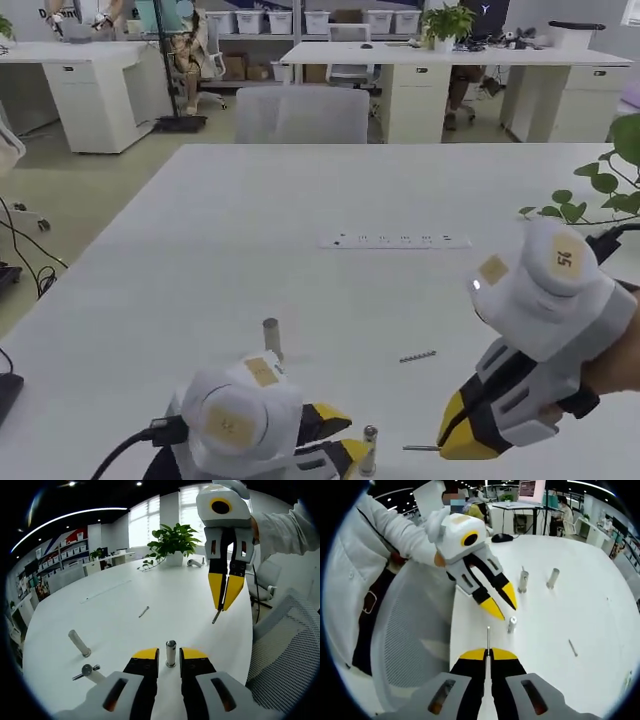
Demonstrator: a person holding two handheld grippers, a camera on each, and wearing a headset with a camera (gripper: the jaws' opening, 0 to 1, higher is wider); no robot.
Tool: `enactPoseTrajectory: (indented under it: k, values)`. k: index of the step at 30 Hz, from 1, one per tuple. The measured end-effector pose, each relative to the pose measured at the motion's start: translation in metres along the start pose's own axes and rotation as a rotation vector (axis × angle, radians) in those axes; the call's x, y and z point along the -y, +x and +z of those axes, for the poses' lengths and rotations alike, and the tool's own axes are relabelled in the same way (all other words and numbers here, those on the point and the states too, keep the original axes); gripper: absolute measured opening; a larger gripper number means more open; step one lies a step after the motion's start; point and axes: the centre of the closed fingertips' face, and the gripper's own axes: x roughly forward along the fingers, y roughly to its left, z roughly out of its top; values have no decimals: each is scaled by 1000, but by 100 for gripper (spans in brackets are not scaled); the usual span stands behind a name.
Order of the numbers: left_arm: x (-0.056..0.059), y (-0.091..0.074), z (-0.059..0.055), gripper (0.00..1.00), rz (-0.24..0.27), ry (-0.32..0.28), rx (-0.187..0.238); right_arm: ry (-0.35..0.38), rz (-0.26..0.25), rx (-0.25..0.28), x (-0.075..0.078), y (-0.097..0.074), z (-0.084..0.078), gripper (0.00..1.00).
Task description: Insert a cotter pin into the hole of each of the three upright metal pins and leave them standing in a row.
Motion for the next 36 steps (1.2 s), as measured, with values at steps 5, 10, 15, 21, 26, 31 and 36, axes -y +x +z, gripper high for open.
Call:
enactPoseTrajectory:
  k: [5,10,15,21,26,31,36]
  values:
    - [0,10,-8,16,43,-60,-13,3,-7,3,0,-2,0,4]
    - [-1,18,-18,15,74,-82,-42,8,-17,6,2,-3,0,4]
    - [1,28,-29,15,101,-106,-76,14,-22,8,4,-3,0,4]
    - [-6,33,-38,15,141,-156,-97,19,-21,12,4,-2,1,4]
    - [-5,35,-35,15,163,-166,-78,27,-23,15,6,-2,-1,4]
    - [0,40,-37,15,165,-200,-80,33,-24,16,6,-2,-2,4]
    - [0,41,-42,12,177,-197,-90,35,-24,18,6,-2,-2,4]
